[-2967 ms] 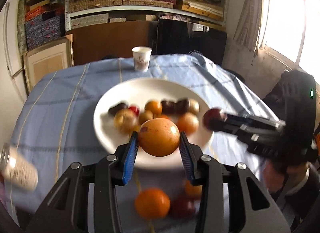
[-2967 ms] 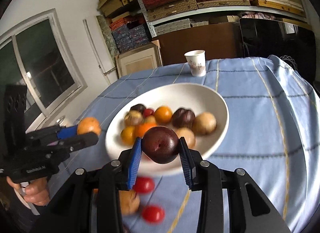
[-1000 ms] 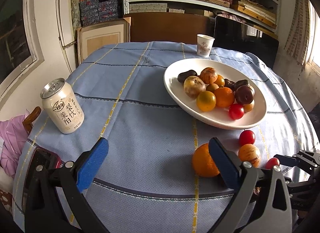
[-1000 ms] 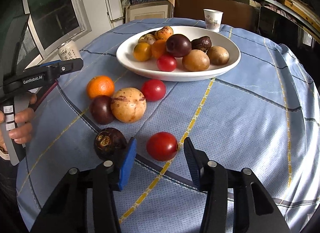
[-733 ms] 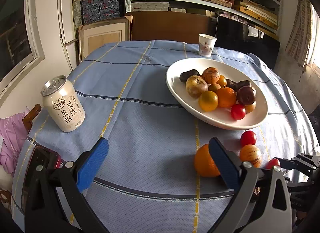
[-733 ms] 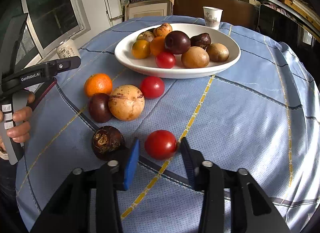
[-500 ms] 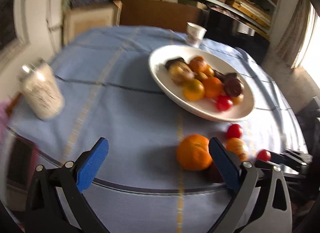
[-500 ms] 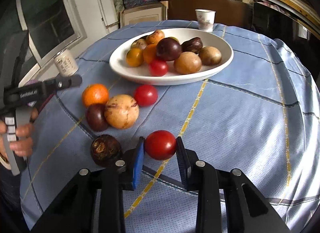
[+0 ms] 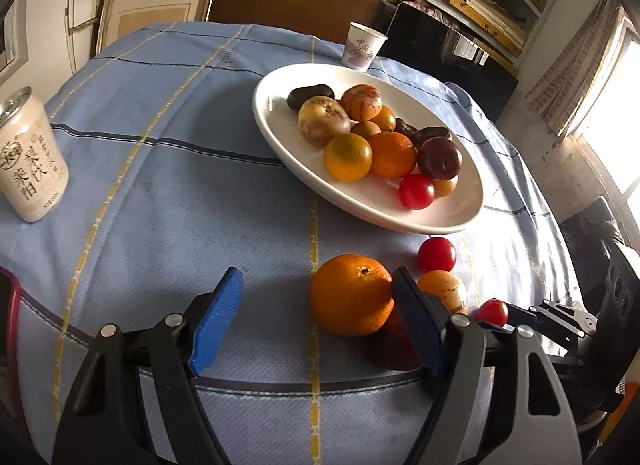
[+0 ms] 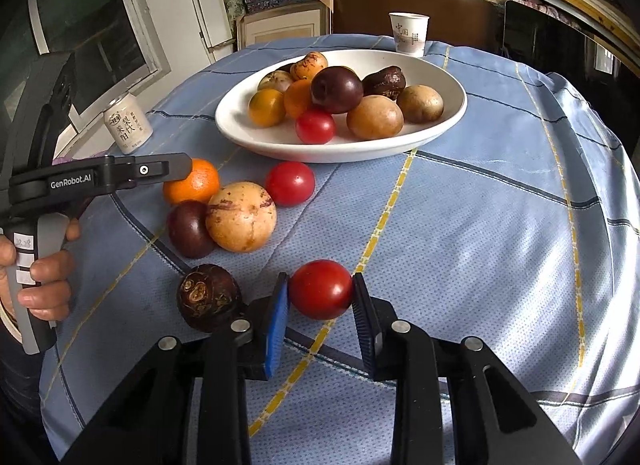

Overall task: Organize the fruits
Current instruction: 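Grasp a red tomato with the right tool while the left tool grasps a large orange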

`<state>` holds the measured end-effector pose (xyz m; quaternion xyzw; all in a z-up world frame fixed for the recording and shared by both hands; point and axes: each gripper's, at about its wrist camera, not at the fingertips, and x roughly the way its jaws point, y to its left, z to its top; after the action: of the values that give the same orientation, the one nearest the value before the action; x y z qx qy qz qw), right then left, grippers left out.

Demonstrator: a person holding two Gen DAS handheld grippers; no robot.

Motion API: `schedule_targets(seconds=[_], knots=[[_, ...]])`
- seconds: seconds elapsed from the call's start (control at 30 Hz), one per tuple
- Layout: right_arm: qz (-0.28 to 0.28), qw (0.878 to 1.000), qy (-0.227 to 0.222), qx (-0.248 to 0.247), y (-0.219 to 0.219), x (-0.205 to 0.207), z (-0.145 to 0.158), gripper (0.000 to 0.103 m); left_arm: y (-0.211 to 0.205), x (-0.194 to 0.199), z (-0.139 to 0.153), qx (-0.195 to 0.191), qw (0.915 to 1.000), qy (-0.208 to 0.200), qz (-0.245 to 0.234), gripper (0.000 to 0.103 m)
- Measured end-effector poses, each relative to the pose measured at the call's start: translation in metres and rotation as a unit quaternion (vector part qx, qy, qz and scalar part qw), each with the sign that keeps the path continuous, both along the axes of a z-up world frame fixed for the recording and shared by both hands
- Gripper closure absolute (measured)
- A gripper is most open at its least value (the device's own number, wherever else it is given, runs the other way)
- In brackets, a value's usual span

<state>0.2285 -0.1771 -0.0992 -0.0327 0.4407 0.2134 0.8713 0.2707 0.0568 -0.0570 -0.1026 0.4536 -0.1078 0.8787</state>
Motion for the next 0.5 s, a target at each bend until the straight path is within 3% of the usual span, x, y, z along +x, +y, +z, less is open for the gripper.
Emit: schedule_targets(seconds=[0.27,0.5], knots=[[-0.003,1.000,0.005,0.005,-0.002,0.001,-0.001,0.071,-0.016,0.005,-0.008,0.003,0.9999,0.011,-0.010,0.031],[-0.004,1.000,0.008,0.010,-0.004,0.002,-0.001,0.071,-0.023,0.010,-0.015,0.014,0.9997,0.018,-0.004,0.055]])
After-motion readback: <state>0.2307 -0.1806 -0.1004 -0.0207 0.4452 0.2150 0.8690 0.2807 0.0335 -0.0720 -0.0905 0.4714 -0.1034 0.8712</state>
